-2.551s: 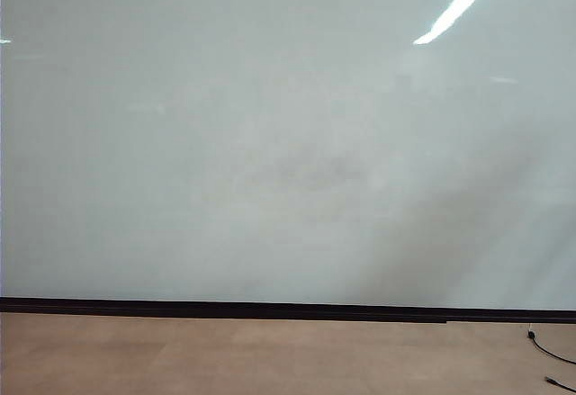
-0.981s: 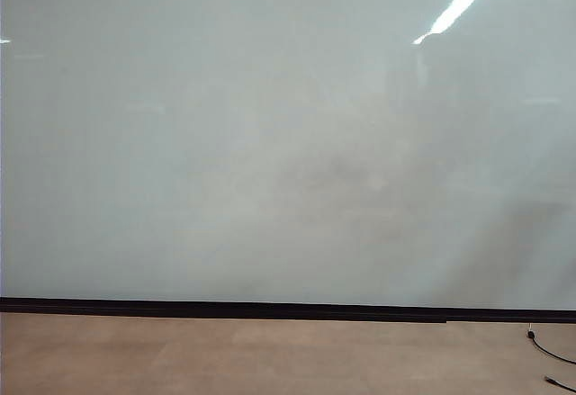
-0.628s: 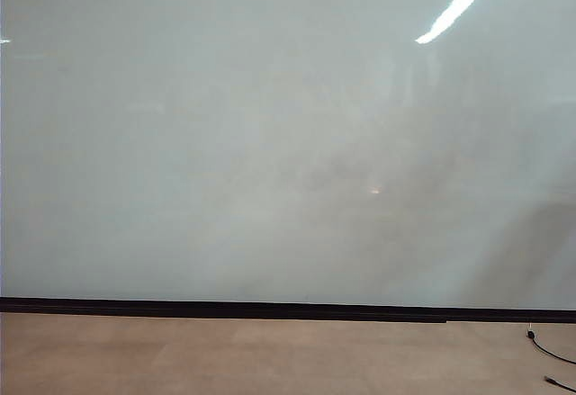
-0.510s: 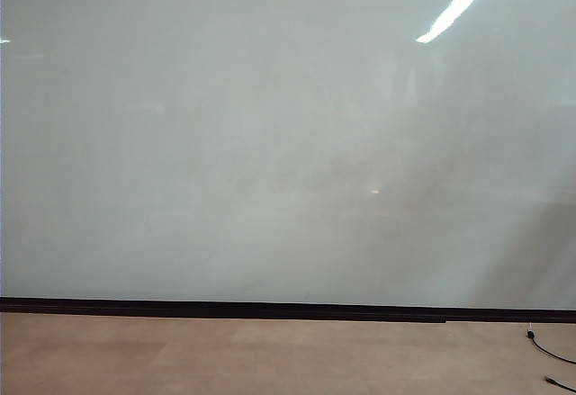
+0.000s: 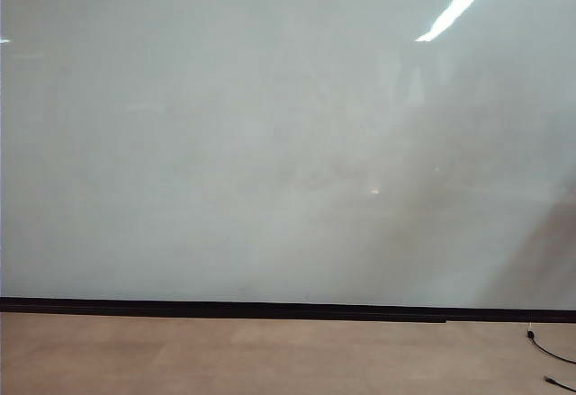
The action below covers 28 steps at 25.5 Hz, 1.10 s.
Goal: Pick up the pen on the shelf to the right of the whiteboard and write the letter A.
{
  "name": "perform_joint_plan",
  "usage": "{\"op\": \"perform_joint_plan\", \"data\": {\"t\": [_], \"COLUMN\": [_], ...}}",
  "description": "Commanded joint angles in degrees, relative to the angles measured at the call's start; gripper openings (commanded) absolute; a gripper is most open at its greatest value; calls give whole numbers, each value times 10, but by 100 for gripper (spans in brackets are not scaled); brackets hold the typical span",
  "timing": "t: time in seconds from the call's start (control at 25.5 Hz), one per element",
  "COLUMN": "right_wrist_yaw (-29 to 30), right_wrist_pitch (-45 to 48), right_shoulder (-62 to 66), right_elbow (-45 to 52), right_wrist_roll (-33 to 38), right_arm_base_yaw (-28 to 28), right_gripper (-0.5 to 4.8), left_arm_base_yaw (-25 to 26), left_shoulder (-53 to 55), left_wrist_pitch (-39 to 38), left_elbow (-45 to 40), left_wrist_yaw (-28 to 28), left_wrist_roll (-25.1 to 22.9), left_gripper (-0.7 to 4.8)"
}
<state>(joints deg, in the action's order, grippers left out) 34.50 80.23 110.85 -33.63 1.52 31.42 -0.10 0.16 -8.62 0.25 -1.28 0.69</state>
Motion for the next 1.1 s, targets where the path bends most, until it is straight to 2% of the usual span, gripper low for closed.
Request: {"op": "perform_joint_plan", "data": {"t": [0.04,0.43,0.59,0.71,1.1], "right_wrist_yaw": [1,1,2,5,51], "right_wrist_pitch": [8,8,8,8,8], "right_shoulder": [14,25,28,36,45], "right_elbow": [-17,-37,-46,-50,-55], "right_wrist_roll": [18,35,43,44,62], "right_arm_base_yaw": [-7,-3,-5,-5,-5], "right_gripper": [426,425,374,372,367], "left_arm_base_yaw": [0,0,0,0,0], "left_shoulder": [0,0,0,0,0], "left_wrist_pitch": [5,5,5,5,5], "left_elbow": [1,1,1,1,1], "left_wrist_yaw": [0,0,0,0,0], "left_wrist_roll": [-2,-2,-2,-2,-2], "left_gripper": [-5,-5,-4,-4,-4]}}
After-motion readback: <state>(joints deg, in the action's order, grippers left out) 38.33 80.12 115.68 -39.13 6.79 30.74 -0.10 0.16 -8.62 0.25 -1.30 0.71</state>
